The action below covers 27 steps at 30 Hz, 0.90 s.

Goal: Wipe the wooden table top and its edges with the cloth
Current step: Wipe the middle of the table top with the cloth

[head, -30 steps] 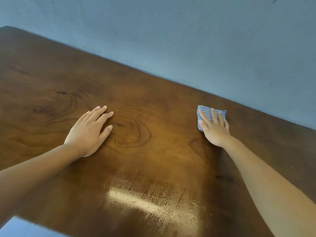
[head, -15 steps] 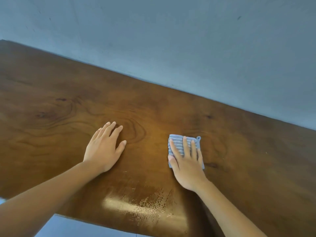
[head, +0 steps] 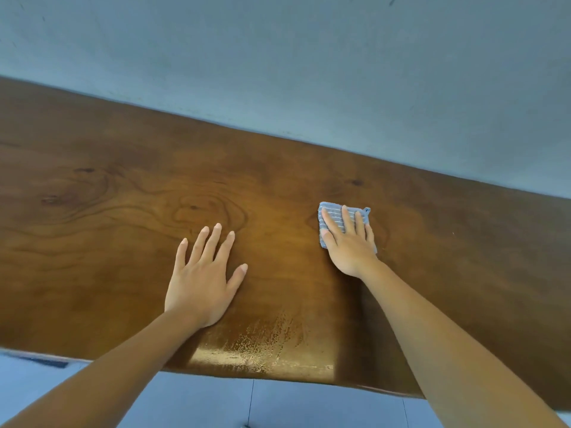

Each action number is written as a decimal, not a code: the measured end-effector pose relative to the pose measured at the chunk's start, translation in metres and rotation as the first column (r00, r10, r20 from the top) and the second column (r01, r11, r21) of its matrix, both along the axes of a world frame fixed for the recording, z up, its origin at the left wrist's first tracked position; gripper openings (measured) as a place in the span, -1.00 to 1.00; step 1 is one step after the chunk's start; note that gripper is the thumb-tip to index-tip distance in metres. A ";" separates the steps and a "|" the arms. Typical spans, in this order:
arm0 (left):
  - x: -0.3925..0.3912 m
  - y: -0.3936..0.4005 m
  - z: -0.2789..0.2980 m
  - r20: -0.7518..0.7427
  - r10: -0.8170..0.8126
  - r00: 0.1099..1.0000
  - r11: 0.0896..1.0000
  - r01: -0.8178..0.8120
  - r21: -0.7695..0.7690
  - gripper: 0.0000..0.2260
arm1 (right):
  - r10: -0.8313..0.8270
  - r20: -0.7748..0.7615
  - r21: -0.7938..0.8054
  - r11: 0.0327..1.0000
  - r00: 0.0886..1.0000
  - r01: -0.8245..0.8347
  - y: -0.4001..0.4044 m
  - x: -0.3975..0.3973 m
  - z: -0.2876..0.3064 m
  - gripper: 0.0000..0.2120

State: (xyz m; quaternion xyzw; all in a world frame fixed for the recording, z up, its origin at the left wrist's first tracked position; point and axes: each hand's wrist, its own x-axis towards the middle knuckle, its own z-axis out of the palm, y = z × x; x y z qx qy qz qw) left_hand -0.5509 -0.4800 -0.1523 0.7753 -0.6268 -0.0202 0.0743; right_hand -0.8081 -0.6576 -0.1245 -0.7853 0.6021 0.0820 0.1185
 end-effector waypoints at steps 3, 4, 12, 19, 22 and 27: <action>0.000 0.000 0.001 0.007 -0.001 1.000 1.000 0.001 -0.004 -0.32 | -0.101 0.015 0.016 0.995 0.995 0.101 0.026 0.015 0.000 -0.48; 0.001 0.000 0.001 0.006 0.000 1.000 1.000 0.000 -0.008 -0.32 | -0.104 0.022 0.013 0.994 0.994 0.104 0.041 0.019 0.000 -0.48; -0.001 0.000 0.006 0.000 -0.002 1.000 1.000 0.002 -0.008 -0.34 | 0.170 0.025 -0.156 0.974 0.985 -0.164 0.221 0.029 -0.015 -0.48; 0.000 0.000 0.006 0.002 -0.009 1.000 1.000 0.009 0.002 -0.32 | 0.453 -0.018 -0.132 0.882 0.891 -0.452 0.234 -0.020 -0.008 -0.50; 0.001 0.000 0.006 0.003 -0.011 1.000 1.000 0.011 0.000 -0.33 | 0.377 -0.072 -0.104 0.918 0.924 -0.383 0.196 -0.034 -0.004 -0.44; 0.001 0.000 0.007 0.001 -0.009 1.000 1.000 0.009 0.003 -0.34 | 0.038 -0.025 -0.018 0.999 0.999 -0.038 0.137 -0.034 0.000 -0.47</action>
